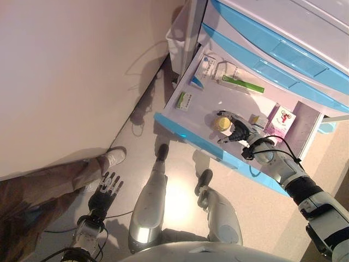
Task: Open the drawer and pick up the medicine
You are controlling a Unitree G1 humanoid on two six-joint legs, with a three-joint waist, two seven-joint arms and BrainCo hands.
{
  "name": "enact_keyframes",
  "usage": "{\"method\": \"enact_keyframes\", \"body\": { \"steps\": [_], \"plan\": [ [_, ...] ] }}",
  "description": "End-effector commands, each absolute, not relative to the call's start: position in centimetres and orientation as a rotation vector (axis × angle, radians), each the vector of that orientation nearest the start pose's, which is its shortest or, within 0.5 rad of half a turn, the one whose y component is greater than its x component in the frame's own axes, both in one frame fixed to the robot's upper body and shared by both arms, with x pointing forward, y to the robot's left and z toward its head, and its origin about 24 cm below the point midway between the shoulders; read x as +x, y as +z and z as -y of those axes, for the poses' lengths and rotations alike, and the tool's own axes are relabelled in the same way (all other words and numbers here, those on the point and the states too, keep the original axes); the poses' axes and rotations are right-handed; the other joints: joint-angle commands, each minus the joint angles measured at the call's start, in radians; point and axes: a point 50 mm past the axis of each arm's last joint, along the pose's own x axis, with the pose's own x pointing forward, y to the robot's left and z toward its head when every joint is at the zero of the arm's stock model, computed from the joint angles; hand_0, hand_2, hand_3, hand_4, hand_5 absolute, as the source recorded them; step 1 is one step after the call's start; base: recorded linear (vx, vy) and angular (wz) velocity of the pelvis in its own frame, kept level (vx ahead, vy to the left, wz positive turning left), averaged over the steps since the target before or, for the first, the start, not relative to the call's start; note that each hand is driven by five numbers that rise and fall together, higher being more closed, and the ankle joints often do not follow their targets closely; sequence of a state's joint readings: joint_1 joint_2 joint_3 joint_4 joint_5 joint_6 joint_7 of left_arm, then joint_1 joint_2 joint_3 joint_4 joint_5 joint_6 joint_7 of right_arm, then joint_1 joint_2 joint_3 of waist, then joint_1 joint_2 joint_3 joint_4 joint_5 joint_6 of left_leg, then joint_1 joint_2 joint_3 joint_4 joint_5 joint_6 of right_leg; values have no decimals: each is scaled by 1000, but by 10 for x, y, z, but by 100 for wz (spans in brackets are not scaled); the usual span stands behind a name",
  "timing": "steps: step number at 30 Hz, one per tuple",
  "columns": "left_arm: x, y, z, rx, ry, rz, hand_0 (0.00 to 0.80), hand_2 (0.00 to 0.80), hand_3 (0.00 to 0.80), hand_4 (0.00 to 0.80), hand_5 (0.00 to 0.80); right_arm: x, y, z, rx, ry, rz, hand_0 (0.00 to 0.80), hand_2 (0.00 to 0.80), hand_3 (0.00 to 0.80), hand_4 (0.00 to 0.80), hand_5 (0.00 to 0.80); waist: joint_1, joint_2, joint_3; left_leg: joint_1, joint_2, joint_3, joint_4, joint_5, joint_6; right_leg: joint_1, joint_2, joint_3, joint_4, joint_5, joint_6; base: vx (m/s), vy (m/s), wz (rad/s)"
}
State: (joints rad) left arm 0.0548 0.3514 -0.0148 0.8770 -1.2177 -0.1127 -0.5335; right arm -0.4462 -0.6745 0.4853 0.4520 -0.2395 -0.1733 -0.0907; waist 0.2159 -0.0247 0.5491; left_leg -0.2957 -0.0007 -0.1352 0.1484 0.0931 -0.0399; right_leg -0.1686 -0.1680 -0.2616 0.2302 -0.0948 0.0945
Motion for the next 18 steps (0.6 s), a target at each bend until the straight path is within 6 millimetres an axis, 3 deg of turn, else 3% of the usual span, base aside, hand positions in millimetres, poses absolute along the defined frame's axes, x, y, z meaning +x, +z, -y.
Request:
{"method": "enact_keyframes", "body": {
  "steps": [1, 2, 3, 4, 6, 18],
  "plan": [
    [153, -99, -263, -836, 179, -391, 0, 0, 0, 0, 0, 324, 76, 196, -1061, 277, 154, 0, 0, 0, 0, 0, -3, 5, -41, -38, -16, 18, 84, -113, 17, -72, -1, -2, -1, 82, -2, 0, 0, 0],
    [153, -100, -263, -838, 181, -393, 0, 0, 0, 0, 0, 324, 75, 197, -1060, 272, 155, 0, 0, 0, 0, 0, -2, 6, -39, -37, -16, 18, 85, -114, 17, -71, -1, -1, 1, 82, -2, 0, 0, 0],
    [153, -100, -263, -839, 182, -393, 0, 0, 0, 0, 0, 324, 75, 197, -1061, 267, 156, 88, 88, 88, 88, 88, -2, 6, -39, -38, -16, 18, 86, -114, 17, -71, -1, -1, 1, 82, -2, 0, 0, 0],
    [152, -100, -262, -839, 181, -393, 0, 0, 0, 0, 0, 324, 75, 197, -1060, 264, 157, 408, 408, 408, 408, 408, 0, 7, -36, -37, -16, 19, 90, -118, 17, -70, -1, 1, 4, 79, -2, 0, 0, 0],
    [152, -100, -263, -838, 180, -393, 0, 0, 0, 0, 0, 325, 76, 198, -1058, 256, 158, 800, 800, 800, 800, 800, 1, 8, -35, -37, -16, 19, 91, -119, 17, -71, -1, 1, 5, 79, -2, 0, 0, 0],
    [150, -100, -263, -842, 179, -393, 0, 0, 0, 0, 0, 326, 78, 199, -1042, 240, 160, 800, 800, 800, 800, 800, -1, 10, -40, -35, -16, 18, 84, -114, 18, -69, -3, -1, -1, 83, -1, 0, 0, 0]
  ]
}}
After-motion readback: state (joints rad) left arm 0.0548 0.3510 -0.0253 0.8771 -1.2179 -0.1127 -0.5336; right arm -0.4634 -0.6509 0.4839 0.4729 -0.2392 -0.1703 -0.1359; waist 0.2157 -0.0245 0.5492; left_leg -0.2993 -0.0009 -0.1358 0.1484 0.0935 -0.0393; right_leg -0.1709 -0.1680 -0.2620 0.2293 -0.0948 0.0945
